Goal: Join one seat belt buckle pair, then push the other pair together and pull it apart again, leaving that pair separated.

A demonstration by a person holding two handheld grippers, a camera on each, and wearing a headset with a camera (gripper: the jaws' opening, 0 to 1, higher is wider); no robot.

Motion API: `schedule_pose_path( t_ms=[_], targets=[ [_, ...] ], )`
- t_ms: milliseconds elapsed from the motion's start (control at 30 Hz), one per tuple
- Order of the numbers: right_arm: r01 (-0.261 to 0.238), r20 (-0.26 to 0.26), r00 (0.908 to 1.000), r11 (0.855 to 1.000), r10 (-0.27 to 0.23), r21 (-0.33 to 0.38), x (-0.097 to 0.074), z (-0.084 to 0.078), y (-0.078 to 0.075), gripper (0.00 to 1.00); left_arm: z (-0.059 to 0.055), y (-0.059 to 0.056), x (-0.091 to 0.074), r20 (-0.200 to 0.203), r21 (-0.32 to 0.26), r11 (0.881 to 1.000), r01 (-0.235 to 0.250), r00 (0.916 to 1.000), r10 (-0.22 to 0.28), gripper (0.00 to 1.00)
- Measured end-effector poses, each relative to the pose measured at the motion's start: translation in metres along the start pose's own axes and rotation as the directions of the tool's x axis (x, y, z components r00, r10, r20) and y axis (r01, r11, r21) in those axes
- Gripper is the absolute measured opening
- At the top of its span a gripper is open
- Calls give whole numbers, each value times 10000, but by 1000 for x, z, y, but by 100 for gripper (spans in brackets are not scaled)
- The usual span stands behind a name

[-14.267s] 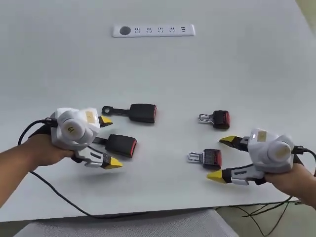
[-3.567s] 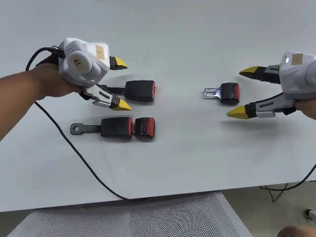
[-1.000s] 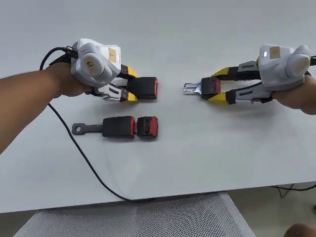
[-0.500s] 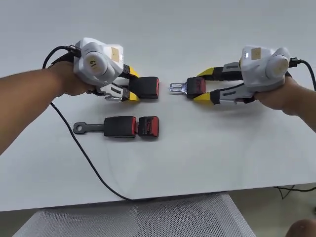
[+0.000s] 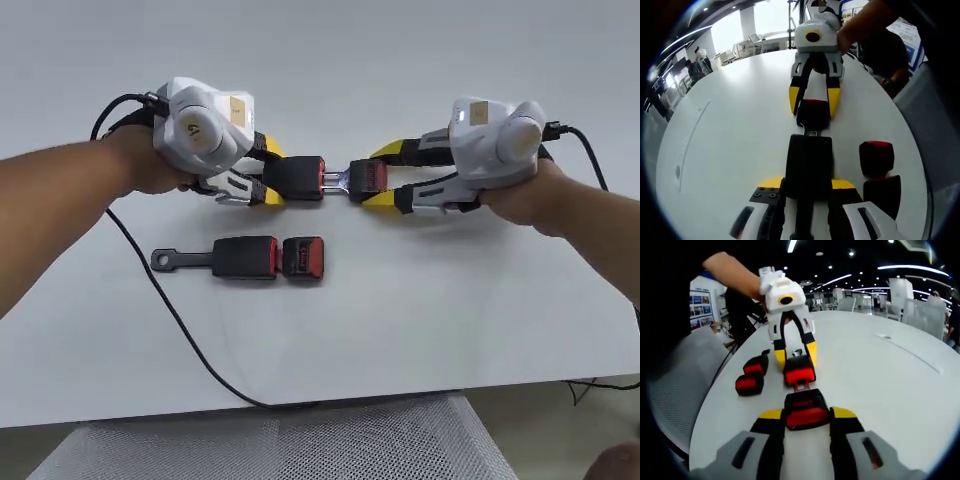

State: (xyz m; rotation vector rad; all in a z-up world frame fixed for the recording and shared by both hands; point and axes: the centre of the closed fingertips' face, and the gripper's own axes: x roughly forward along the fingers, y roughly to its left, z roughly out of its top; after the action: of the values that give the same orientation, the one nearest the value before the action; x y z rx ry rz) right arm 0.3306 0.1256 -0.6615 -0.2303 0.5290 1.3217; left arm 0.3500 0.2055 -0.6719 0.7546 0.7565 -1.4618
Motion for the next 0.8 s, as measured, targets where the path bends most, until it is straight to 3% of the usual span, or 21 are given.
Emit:
schedule_pose_path(
  t_ms=[567, 800],
  targets=[
    [146, -278, 9995, 9999, -144, 66, 3, -1, 2, 34, 0, -1, 1, -360, 169, 9999, 15, 9994, -9, 33],
    [179, -479, 9987, 9998, -177, 35, 16, 5, 3, 33, 1, -2, 0, -475, 359, 9993, 126, 9988, -109, 32]
  ],
)
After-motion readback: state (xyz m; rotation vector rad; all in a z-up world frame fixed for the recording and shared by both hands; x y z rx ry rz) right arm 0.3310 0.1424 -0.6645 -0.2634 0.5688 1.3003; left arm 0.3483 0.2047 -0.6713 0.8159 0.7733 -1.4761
